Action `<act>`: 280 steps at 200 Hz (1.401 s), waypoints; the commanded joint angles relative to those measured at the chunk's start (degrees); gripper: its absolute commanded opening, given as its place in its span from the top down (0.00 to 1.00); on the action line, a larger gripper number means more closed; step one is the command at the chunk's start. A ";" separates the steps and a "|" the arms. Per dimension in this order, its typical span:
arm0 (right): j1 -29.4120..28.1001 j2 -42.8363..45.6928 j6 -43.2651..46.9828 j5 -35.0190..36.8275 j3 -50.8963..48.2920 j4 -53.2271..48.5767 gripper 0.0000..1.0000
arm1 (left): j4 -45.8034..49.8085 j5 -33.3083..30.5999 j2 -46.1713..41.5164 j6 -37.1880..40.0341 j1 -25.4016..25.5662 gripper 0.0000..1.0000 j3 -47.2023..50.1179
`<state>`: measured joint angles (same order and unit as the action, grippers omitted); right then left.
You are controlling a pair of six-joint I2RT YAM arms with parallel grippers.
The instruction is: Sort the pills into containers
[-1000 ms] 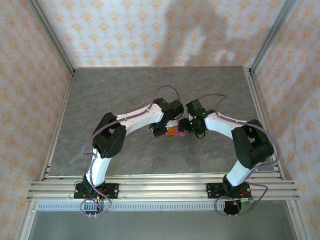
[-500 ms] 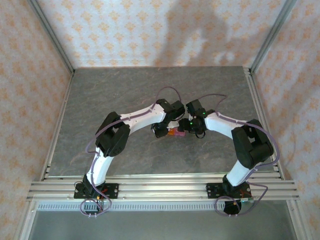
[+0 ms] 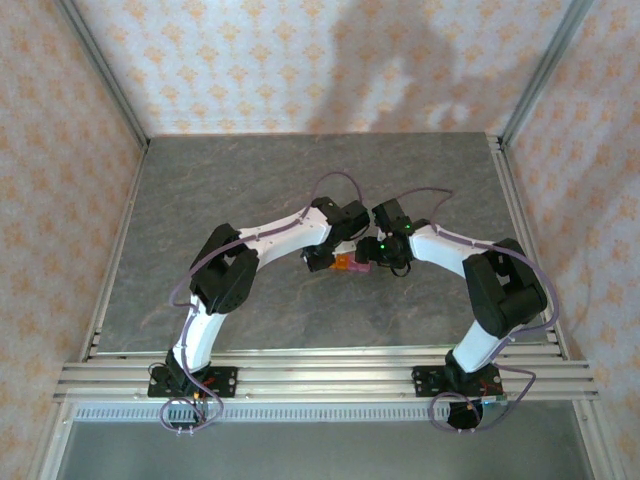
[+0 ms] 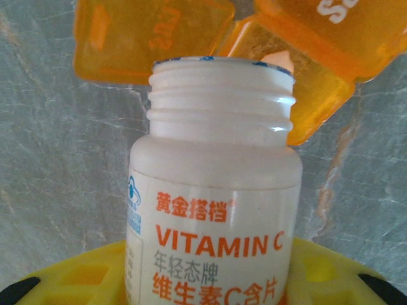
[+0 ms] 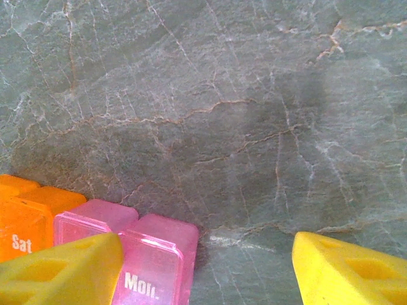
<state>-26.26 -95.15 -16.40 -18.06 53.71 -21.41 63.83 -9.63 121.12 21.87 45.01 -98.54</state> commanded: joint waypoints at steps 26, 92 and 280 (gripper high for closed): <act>-0.19 -1.66 0.24 1.37 0.34 -1.62 0.29 | 2.30 -3.09 -2.73 2.08 0.14 1.00 -1.13; -0.20 -1.81 0.32 1.36 0.34 -1.62 0.29 | 1.82 -4.96 -2.64 3.18 1.31 1.00 -1.04; -0.19 -2.15 0.30 1.46 0.52 -1.71 0.29 | 1.43 -7.77 0.57 5.03 4.15 1.00 -0.15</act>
<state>-26.26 -95.44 -16.43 -18.24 54.00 -21.43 63.90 -15.73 121.12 25.63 48.05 -98.54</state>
